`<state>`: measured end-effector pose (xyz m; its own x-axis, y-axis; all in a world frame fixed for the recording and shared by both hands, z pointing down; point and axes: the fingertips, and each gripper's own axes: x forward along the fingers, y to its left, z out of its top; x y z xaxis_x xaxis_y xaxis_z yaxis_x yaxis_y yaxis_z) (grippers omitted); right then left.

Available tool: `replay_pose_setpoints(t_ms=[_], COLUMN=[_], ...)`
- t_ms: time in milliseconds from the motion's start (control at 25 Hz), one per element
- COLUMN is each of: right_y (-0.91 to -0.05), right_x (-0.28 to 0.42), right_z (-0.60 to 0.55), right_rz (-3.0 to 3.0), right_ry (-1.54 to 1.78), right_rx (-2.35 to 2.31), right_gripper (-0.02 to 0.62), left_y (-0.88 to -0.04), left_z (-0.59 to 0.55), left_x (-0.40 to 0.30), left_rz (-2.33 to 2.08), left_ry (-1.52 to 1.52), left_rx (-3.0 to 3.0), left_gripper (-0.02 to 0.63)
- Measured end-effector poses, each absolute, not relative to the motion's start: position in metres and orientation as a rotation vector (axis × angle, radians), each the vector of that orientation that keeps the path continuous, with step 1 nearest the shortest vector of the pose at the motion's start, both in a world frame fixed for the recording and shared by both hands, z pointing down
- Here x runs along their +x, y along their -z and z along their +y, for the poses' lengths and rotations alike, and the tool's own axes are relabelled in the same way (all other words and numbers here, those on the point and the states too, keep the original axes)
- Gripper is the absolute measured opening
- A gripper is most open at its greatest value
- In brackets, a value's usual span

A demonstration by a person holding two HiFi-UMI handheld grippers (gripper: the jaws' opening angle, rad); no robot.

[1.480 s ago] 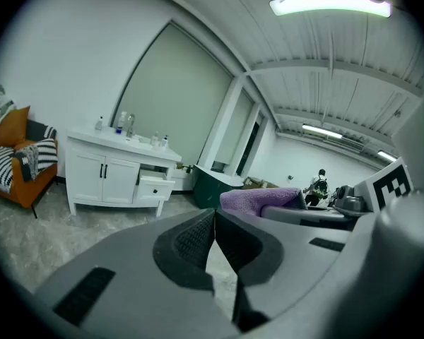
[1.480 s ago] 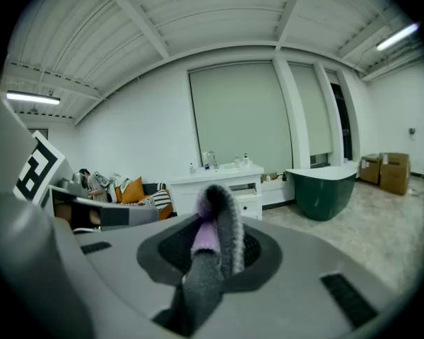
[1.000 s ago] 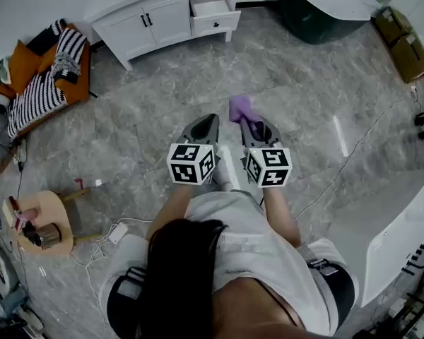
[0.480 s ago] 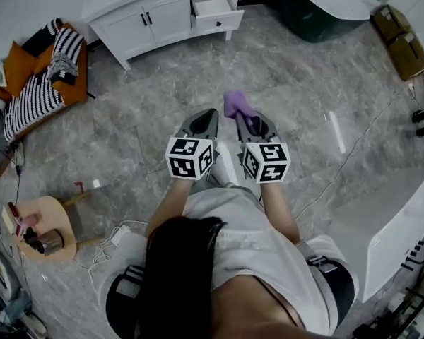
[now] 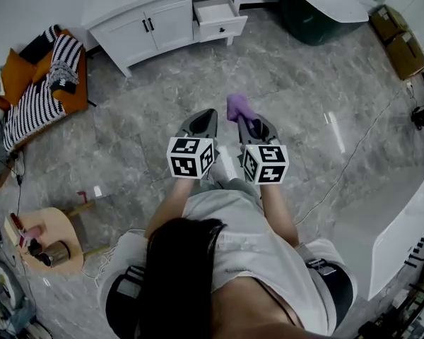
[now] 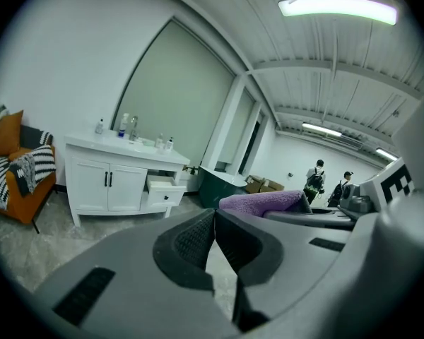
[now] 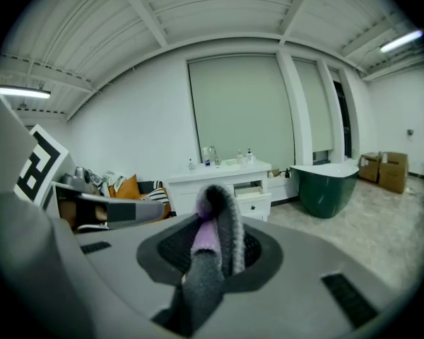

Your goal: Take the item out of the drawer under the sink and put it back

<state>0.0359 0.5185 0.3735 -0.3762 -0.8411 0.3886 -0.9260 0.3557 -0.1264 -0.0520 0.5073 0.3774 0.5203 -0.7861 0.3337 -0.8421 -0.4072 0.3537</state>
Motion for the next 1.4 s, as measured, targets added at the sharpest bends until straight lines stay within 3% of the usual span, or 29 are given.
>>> replay_pose_setpoints(t_ms=[640,1400], right_y=[-0.367,-0.363], right_x=[0.004,0.042], right_z=[0.515,0.431], right_rz=[-2.365,-2.404], right_ry=[-0.467,-0.364], right_rx=[1.563,1.566], right_gripper=[0.087,0.087], left_y=[-0.376,-0.39], left_z=[0.502,0.422], left_x=[-0.072,-0.039], left_rz=[-1.315,-1.304], left_ry=[-0.184,-0.24], left_rx=[2.304,2.299], left_gripper=[0.006,0.006])
